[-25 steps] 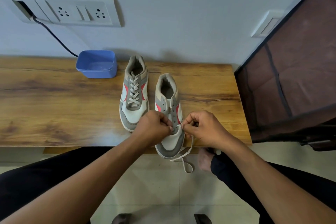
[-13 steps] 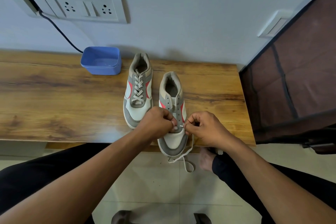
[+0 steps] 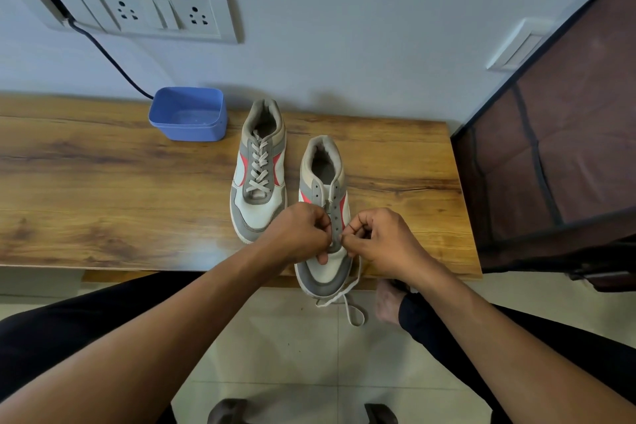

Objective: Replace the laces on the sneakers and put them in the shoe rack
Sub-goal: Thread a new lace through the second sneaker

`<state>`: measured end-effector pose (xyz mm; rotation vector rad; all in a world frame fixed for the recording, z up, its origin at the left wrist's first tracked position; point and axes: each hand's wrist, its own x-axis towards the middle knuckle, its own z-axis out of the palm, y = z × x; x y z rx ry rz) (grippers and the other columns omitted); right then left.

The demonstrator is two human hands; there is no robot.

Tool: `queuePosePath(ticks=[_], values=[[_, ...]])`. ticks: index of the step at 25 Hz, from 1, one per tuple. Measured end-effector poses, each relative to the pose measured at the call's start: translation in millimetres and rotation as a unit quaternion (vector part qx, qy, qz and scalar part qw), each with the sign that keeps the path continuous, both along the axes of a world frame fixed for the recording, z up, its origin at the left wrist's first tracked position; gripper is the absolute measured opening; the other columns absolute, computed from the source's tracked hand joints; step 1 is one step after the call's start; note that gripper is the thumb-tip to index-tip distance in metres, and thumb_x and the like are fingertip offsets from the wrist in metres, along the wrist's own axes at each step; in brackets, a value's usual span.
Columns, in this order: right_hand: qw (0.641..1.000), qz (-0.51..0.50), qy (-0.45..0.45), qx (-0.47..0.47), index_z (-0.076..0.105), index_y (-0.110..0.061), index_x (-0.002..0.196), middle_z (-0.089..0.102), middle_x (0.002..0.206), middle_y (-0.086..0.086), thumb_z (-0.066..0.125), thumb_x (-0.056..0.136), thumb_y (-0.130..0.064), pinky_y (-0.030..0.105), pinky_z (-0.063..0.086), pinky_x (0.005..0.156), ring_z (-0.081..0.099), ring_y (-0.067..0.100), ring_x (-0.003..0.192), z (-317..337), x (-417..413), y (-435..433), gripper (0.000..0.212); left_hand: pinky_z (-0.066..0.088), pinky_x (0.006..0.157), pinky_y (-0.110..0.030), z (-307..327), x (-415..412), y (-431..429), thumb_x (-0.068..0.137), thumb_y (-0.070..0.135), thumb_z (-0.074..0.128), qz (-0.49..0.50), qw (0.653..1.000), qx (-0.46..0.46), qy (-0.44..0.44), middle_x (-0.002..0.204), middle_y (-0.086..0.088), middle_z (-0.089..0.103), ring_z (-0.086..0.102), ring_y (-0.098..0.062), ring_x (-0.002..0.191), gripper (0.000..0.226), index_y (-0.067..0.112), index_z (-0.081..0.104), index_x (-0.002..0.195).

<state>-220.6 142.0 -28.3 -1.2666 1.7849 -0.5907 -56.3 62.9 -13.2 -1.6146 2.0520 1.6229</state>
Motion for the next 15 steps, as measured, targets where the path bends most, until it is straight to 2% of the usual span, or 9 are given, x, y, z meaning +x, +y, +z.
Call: queuePosePath(ticks=[4,7,12,15], values=[[1.0,0.001,-0.015,-0.027,0.074,-0.021,0.083,0.075,0.07,-0.005,0.081,0.091,-0.019,0.016,0.05,0.06,0.068,0.002,0.061,-6,-4,2,0.01,0.063,0.075,-0.03,-1,4,-2,0.087,0.007,0.073,-0.018,0.998,-0.06,0.002,0.078,-0.003,0.077,0.072,-0.011,0.061,0.012,0.016,0.073,0.096],[0.999,0.009,0.001,-0.042,0.073,-0.024,0.082,0.074,0.069,-0.006,0.083,0.089,-0.021,0.016,0.048,0.059,0.067,0.002,0.061,-10,-3,3,0.012,0.062,0.067,-0.029,-4,4,-4,0.086,0.012,0.077,-0.027,0.995,-0.096,-0.011,0.09,0.0,0.076,0.07,-0.016,0.062,0.012,0.021,0.077,0.094],[0.998,0.004,-0.003,-0.064,0.076,-0.024,0.082,0.073,0.071,-0.005,0.086,0.087,-0.022,0.024,0.056,0.06,0.07,0.01,0.064,-17,-5,5,0.011,0.061,0.084,-0.033,-10,2,-11,0.081,0.019,0.084,-0.06,0.992,-0.103,-0.035,0.092,0.006,0.074,0.068,-0.012,0.088,0.012,0.024,0.079,0.09],[0.998,0.008,-0.016,-0.068,0.076,-0.024,0.083,0.074,0.073,-0.002,0.086,0.087,-0.02,0.031,0.059,0.064,0.071,0.013,0.066,-18,-7,5,0.011,0.058,0.088,-0.033,-12,4,-14,0.082,0.021,0.084,-0.079,0.992,-0.094,-0.035,0.095,0.007,0.073,0.066,-0.012,0.093,0.015,0.023,0.079,0.096]])
